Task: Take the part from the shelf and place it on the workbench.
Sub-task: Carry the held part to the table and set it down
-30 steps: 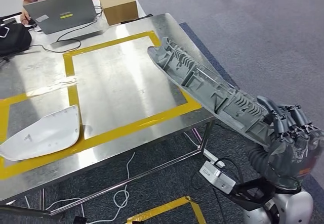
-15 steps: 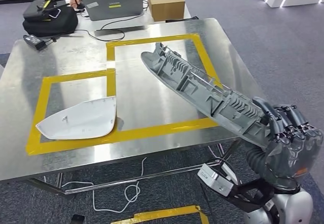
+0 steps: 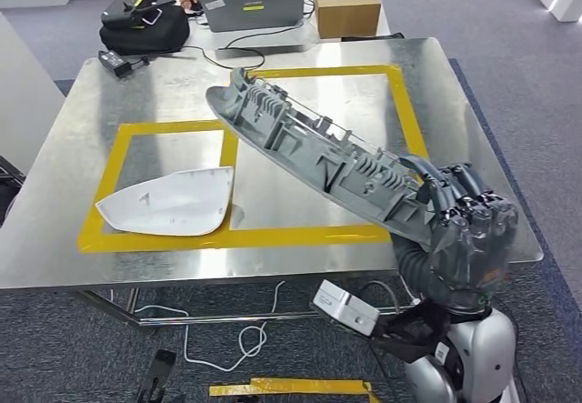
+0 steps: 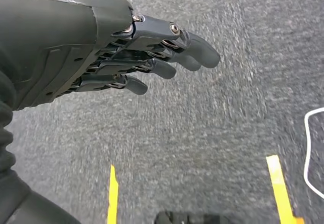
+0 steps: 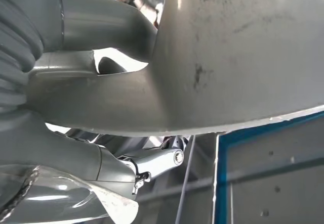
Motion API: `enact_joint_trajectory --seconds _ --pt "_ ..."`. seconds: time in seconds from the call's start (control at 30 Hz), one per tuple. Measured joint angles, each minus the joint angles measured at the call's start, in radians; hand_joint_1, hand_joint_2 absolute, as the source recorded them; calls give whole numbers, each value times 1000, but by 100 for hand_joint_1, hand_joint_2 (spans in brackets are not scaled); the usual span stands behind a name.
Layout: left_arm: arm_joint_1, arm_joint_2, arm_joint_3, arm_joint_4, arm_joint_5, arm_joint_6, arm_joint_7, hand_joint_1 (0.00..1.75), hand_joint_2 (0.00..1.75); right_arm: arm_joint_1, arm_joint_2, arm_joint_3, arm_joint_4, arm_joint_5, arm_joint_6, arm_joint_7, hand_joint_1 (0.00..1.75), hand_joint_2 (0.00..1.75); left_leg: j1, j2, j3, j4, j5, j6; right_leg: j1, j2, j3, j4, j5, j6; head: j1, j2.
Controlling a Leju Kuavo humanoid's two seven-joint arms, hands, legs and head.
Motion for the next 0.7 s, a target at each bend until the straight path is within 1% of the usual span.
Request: enact_joint_trajectory --seconds 0.03,0.07,0.1,0.13,0.17,0.23,0.27,0.3,0.47,0.57,0.7 --pt "-16 2 -17 14 2 8 21 0 175 -18 -13 27 8 0 5 30 175 175 1 0 21 -44 34 2 0 -3 2 0 -1 1 0 0" --pt "-33 4 -33 26 2 14 40 0 175 -36 -27 53 15 0 10 56 175 175 0 0 52 -111 75 7 1 -4 5 0 -2 2 0 0" --pt "-50 6 -48 39 1 20 59 0 175 -53 -39 77 22 0 13 78 175 175 -2 0 83 -175 103 13 3 -5 6 1 -4 5 0 0" --pt "-71 8 -63 51 0 27 79 0 175 -70 -50 101 31 0 16 98 175 175 -4 1 107 -226 119 19 5 -6 4 1 -5 9 0 0" --pt "-93 8 -78 64 -3 33 101 0 175 -88 -61 124 39 0 19 119 175 175 -4 1 119 -257 123 21 7 -7 0 4 -6 11 0 0" --pt "-136 6 -110 92 -9 48 139 0 175 -121 -82 168 58 -1 24 163 175 175 -3 0 121 -274 116 15 10 -9 -6 6 -6 13 2 0" --pt "-154 3 -126 104 -12 54 153 0 175 -136 -93 187 66 -1 27 183 175 175 -3 -1 120 -275 116 11 10 -10 -7 5 -5 12 2 0" --pt "-168 0 -140 116 -12 60 161 0 175 -150 -103 205 74 -1 31 205 175 175 -4 -1 120 -275 115 10 9 -10 -5 2 -4 13 3 0" --pt "-195 -5 -192 151 20 69 162 0 175 -212 -147 296 102 -2 52 311 175 175 -5 -1 120 -274 113 17 7 -8 0 -11 2 23 3 0" --pt "-195 -3 -211 158 31 69 159 0 175 -225 -164 331 118 -2 57 335 175 175 -7 -1 119 -274 113 21 6 -9 0 -12 4 26 3 0" --pt "-195 2 -226 163 40 69 153 0 175 -240 -175 362 134 -2 59 350 175 175 -7 -1 119 -273 114 22 6 -9 0 -12 4 27 2 0"
